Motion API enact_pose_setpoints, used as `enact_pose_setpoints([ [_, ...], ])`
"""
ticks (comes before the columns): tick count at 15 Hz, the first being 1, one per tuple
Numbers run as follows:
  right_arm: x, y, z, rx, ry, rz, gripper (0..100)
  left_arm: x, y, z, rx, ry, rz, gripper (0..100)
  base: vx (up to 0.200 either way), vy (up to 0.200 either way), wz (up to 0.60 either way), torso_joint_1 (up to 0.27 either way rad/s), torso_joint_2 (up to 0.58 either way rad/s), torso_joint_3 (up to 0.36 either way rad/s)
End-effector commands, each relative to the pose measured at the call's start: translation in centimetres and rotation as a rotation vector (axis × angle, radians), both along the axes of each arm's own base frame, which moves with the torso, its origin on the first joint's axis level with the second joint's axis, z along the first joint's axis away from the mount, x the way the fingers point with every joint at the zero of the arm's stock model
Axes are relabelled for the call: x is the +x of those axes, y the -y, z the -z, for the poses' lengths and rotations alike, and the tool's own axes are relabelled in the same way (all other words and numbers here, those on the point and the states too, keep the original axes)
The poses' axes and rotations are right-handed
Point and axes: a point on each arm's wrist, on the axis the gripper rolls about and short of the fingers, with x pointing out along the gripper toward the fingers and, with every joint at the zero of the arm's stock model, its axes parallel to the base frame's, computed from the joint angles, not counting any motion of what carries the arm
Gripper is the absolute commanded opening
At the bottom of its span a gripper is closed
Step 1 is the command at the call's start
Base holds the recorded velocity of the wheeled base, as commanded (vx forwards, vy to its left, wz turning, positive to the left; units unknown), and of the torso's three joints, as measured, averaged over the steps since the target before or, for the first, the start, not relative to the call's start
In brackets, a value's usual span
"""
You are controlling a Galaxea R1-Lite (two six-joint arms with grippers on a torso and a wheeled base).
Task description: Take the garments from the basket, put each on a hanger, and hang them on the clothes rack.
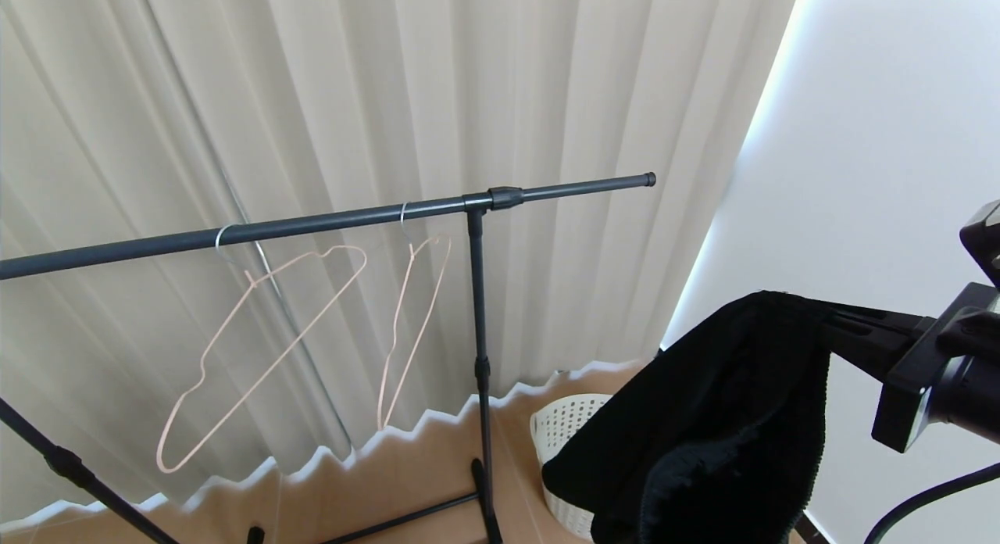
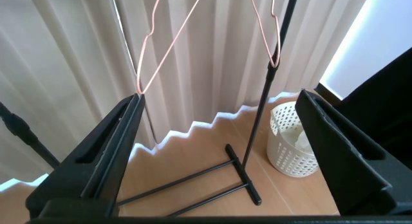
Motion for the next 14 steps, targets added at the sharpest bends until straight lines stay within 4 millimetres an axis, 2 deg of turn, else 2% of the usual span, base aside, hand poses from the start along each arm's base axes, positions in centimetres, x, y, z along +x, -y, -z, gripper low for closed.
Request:
enact_pose_setpoints([
  [1, 0.05, 0.02, 0.18, 0.003, 0.009, 0.002, 0, 0.00, 0.00, 0.00, -0.002, 0.000, 0.000, 100, 0.000, 0.000, 0.00, 0.000, 0.00, 0.000],
  [3, 0.33, 0.23, 0.49, 0.008, 0.022, 0.019, 0, 0.01, 0.00, 0.04, 0.000, -0.002, 0.000, 100, 0.000, 0.000, 0.00, 0.000, 0.00, 0.000],
  [10, 0.27, 0.30, 0.55, 0.008, 0.028, 0.020, 0, 0.00, 0.00, 0.00, 0.000, 0.000, 0.000, 100, 0.000, 0.000, 0.60, 0.006, 0.00, 0.000],
  [13, 0.24, 0.32, 0.52, 0.009, 0.030, 0.020, 0, 0.00, 0.00, 0.00, 0.000, 0.000, 0.001, 100, 0.000, 0.000, 0.00, 0.000, 0.00, 0.000],
  [14, 0.24, 0.32, 0.52, 0.009, 0.030, 0.020, 0, 0.00, 0.00, 0.02, 0.000, -0.002, 0.001, 100, -0.200, 0.000, 0.00, 0.002, 0.00, 0.002],
])
